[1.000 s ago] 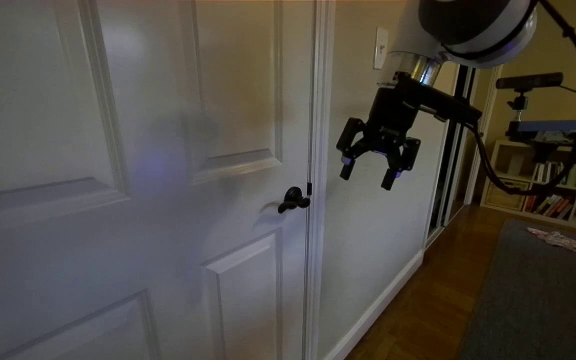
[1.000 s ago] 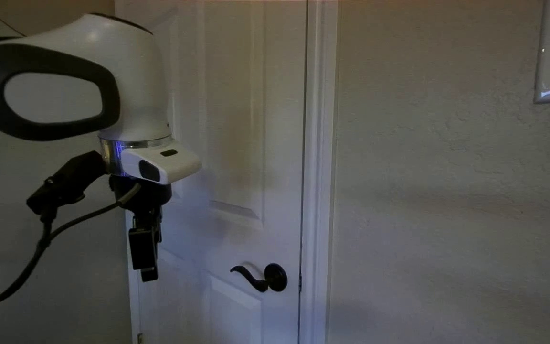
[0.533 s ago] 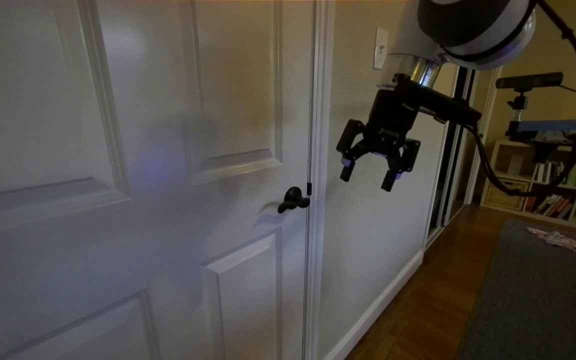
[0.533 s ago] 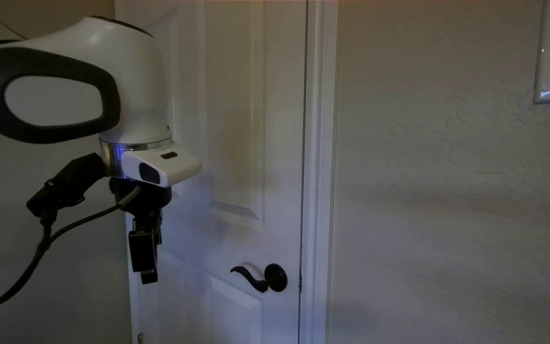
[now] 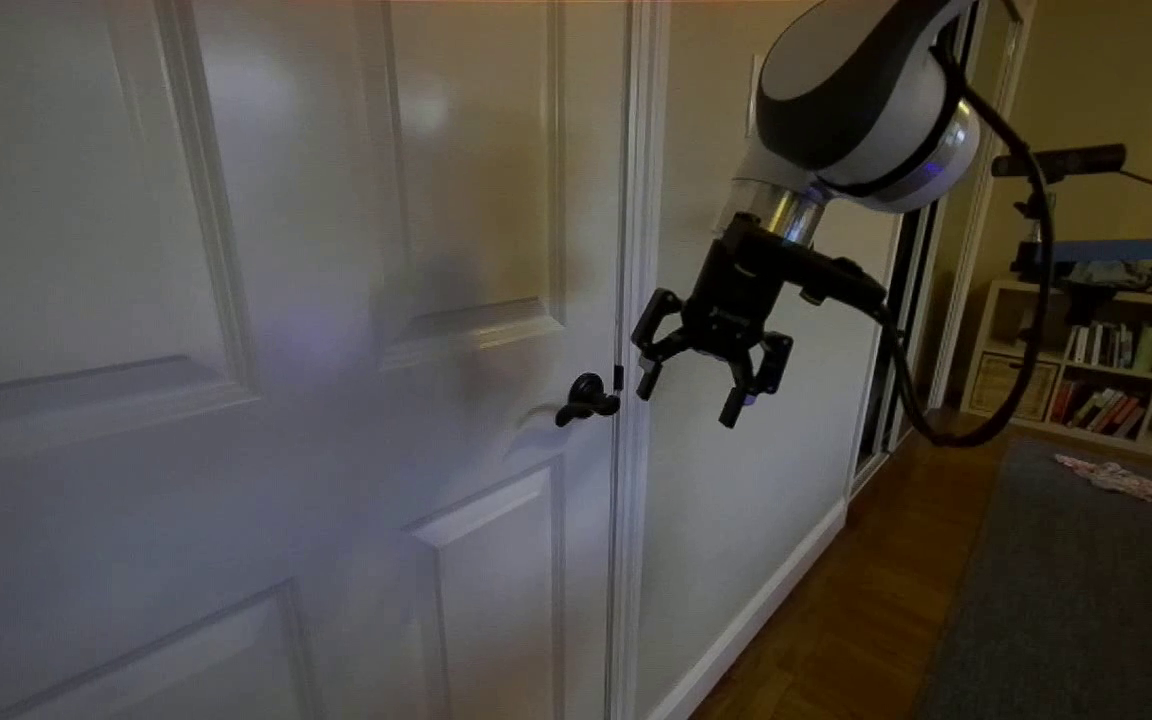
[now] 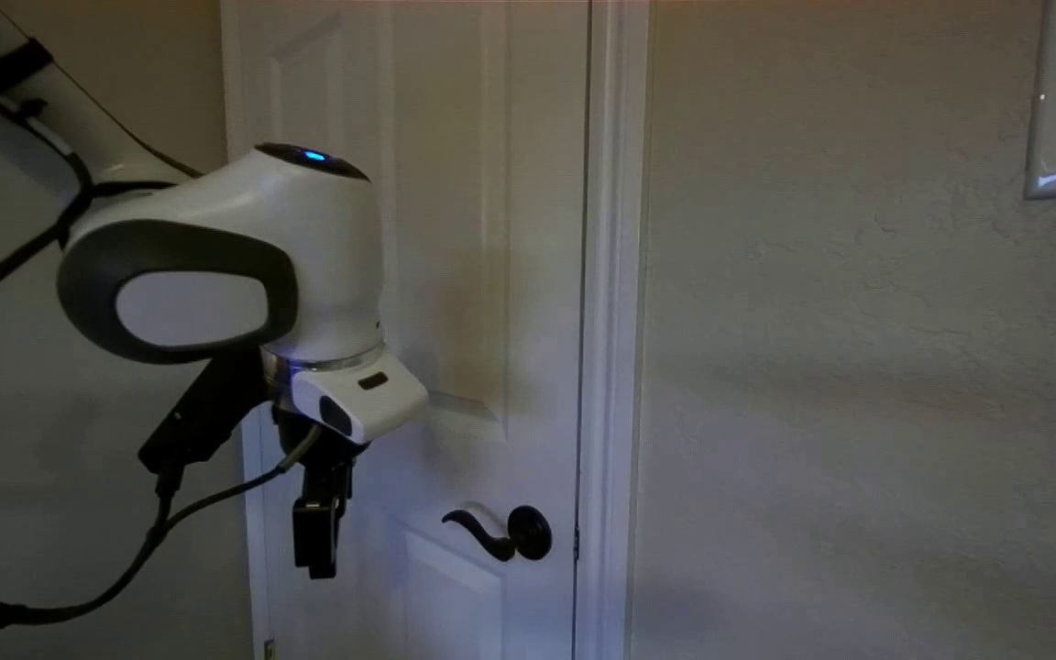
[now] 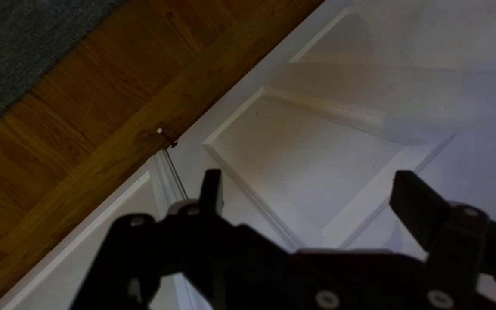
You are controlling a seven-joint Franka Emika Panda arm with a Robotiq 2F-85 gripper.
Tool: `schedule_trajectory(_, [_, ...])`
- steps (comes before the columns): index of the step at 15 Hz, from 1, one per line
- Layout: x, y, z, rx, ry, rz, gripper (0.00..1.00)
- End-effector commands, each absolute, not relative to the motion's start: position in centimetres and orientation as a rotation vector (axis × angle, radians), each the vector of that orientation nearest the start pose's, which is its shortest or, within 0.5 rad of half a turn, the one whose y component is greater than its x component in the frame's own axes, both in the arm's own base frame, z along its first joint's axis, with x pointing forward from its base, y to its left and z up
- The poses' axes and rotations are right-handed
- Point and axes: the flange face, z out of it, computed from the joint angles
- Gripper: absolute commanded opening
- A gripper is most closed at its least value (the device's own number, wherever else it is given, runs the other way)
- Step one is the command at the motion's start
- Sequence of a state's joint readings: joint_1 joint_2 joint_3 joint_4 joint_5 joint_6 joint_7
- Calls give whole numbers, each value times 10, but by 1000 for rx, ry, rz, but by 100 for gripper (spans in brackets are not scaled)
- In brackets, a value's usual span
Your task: Open the door
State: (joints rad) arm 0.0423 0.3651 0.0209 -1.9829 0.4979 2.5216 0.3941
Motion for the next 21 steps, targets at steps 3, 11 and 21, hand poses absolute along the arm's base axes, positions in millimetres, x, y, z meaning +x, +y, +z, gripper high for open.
schedule_trajectory(3, [669,30,280,-2517,1071,-176,100])
schedule_trajectory(11, [712,20,257,-2333,1334,-366,98])
schedule_trajectory(21, [745,25,238,-2219,1422,-460,37])
